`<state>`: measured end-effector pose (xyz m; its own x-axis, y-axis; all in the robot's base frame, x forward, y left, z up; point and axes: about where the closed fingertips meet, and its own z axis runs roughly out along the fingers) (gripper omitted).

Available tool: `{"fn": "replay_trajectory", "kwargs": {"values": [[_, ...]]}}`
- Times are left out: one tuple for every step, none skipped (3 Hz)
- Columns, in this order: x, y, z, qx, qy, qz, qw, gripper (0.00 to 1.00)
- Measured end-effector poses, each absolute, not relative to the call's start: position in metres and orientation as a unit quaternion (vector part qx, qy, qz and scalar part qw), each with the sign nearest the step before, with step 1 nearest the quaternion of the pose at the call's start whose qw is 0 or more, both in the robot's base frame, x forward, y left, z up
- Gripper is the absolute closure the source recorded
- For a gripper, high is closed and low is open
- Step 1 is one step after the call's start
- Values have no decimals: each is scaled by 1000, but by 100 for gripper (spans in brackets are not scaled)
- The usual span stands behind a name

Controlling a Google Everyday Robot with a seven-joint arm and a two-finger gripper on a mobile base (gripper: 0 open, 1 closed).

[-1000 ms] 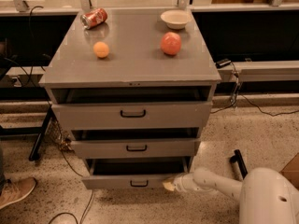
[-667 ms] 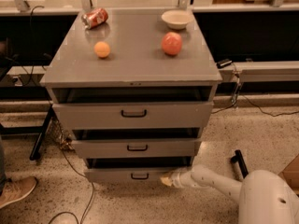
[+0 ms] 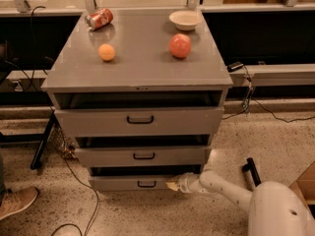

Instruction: Close bottom drawer

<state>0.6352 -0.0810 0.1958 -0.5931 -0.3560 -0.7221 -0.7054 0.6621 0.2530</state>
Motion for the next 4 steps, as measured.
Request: {"fn": "replay_trajectory", "kwargs": {"values": [[653, -74, 200, -313, 842, 271, 346, 100], [662, -69, 203, -317, 836, 271, 357, 100], [658, -70, 203, -317, 836, 271, 355, 100], [611, -81, 203, -320, 843, 275, 332, 100]]}}
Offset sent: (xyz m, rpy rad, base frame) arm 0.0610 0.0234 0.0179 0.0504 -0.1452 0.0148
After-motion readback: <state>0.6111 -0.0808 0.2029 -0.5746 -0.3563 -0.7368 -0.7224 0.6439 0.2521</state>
